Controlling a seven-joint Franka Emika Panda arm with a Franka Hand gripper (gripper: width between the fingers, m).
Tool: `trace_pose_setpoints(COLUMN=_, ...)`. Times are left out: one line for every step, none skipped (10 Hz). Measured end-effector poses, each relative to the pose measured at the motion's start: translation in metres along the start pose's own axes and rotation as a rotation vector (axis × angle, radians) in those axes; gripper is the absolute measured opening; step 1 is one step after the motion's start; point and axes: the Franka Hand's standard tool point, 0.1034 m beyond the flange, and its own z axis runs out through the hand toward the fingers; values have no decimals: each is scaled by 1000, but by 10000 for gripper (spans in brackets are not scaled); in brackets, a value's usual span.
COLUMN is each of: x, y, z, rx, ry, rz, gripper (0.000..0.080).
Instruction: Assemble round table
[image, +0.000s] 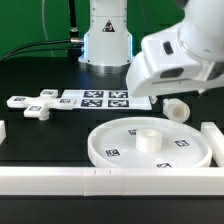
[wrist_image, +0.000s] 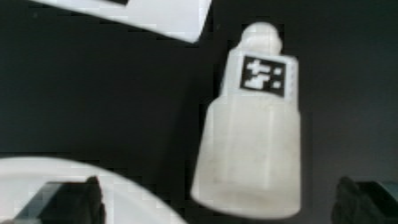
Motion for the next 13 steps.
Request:
trace_pose_setpoints(x=-2, y=-4, z=5, rx=-4, ry=-92, rz=29, gripper=649)
trace_pose_setpoints(x=-3, y=-7, z=9, rx=-9, ry=-190, rz=44, gripper=649)
trace_pose_setpoints(x=3, y=-8, z=15, rx=-9, ry=-234, rz=41, gripper=649)
trace_pose_setpoints(x=8, y=-9, z=19, rx=-9, ry=-208, rz=38, gripper=649)
trace_pose_setpoints(x=6, y=-8, z=25, rx=-9, ry=-207, rz=38, gripper=649)
trace_pose_setpoints(x=7, y=-9, z=30, rx=-9, ry=-206, rz=36, gripper=649)
trace_pose_setpoints(x=10, y=-10, z=34, rx=-10, ry=-199, rz=34, gripper=649)
trace_pose_setpoints(x=13, y=-12, z=39, rx=-12, ry=-184, rz=32, gripper=649)
trace_pose_setpoints(x=14, y=-14, z=43, rx=-14, ry=-184, rz=30, gripper=649)
trace_pose_setpoints(x=14, y=-15, z=46, rx=-16, ry=-181, rz=27, gripper=649)
trace_pose_setpoints(x=14, y=-15, z=47, rx=-16, ry=-180, rz=25, gripper=649)
trace_pose_setpoints(x=15, y=-15, z=47, rx=-15, ry=-174, rz=23, gripper=521)
trace_pose_setpoints(x=16, y=-15, z=47, rx=-15, ry=-171, rz=21, gripper=404)
